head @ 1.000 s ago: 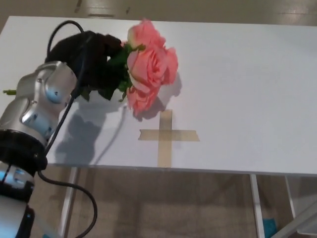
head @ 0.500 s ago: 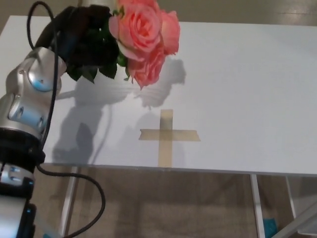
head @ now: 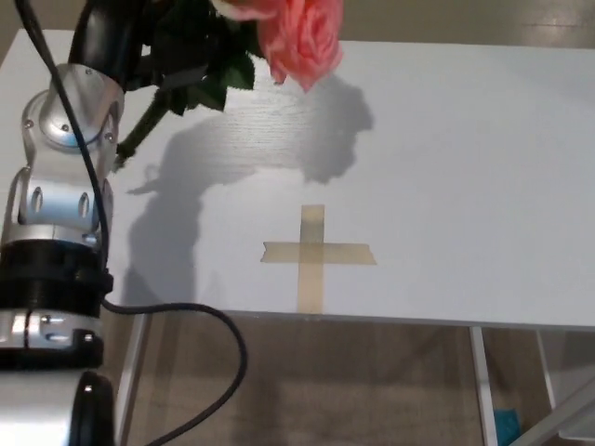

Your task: Use the left hand to pick up the rose and passes it to a human.

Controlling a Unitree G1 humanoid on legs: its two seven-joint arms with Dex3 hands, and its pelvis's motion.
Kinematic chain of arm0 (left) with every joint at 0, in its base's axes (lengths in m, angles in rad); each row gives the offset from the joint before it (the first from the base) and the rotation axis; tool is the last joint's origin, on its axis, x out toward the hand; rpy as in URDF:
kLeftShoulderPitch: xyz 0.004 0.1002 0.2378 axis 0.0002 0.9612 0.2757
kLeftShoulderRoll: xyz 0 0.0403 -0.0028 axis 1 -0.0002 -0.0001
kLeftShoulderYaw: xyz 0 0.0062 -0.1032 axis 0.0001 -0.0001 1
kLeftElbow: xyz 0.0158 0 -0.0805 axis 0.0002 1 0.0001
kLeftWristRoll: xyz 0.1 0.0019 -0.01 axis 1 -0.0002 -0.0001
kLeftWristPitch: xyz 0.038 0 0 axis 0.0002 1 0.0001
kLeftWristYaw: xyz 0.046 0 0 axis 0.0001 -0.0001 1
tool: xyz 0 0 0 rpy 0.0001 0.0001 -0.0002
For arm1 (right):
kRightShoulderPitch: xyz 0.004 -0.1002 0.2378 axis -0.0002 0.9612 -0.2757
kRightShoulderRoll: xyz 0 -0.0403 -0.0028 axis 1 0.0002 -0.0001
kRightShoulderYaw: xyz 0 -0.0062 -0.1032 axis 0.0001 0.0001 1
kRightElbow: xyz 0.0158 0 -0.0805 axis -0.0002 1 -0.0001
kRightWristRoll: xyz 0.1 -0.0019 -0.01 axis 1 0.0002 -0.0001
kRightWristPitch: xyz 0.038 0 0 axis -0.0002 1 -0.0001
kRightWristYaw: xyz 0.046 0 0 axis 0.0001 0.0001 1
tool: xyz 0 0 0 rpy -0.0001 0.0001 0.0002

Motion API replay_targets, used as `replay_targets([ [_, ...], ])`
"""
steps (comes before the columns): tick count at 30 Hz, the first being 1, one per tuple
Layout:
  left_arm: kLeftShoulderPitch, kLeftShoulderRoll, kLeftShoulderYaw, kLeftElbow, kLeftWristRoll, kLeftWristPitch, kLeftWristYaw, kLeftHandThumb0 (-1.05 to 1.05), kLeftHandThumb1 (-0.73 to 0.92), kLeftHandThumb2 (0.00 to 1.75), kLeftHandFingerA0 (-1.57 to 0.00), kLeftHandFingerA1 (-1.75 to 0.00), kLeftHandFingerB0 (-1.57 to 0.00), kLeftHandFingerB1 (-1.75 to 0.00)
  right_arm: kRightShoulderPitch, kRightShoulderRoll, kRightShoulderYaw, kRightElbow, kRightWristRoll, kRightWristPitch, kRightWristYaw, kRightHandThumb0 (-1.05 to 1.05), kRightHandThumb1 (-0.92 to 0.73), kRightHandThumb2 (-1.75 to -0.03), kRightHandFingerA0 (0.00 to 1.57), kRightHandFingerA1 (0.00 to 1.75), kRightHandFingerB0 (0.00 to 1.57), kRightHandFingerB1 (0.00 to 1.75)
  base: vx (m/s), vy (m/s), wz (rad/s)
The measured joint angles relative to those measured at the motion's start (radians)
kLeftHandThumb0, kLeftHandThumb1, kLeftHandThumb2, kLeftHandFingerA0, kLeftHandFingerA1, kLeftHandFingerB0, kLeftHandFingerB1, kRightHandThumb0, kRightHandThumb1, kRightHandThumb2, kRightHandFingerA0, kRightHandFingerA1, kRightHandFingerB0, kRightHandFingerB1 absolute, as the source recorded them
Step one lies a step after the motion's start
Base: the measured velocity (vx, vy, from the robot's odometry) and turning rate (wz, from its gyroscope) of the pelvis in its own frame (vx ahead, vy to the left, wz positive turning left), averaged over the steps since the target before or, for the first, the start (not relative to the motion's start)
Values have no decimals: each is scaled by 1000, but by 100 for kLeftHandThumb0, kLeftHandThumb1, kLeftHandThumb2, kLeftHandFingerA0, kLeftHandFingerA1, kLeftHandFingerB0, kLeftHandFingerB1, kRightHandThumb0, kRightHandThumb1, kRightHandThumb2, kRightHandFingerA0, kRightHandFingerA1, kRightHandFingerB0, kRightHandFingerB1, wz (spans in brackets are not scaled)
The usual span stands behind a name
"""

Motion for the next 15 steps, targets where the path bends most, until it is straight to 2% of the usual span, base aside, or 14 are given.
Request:
replay_targets([
  [15,-52,-141,181,-160,-246,233,-16,-20,84,66,-100,-133,-85,-93,-8,0,4,0,-2,0,0,-32,-71,-62,65,42,51,38,0,0,0],
])
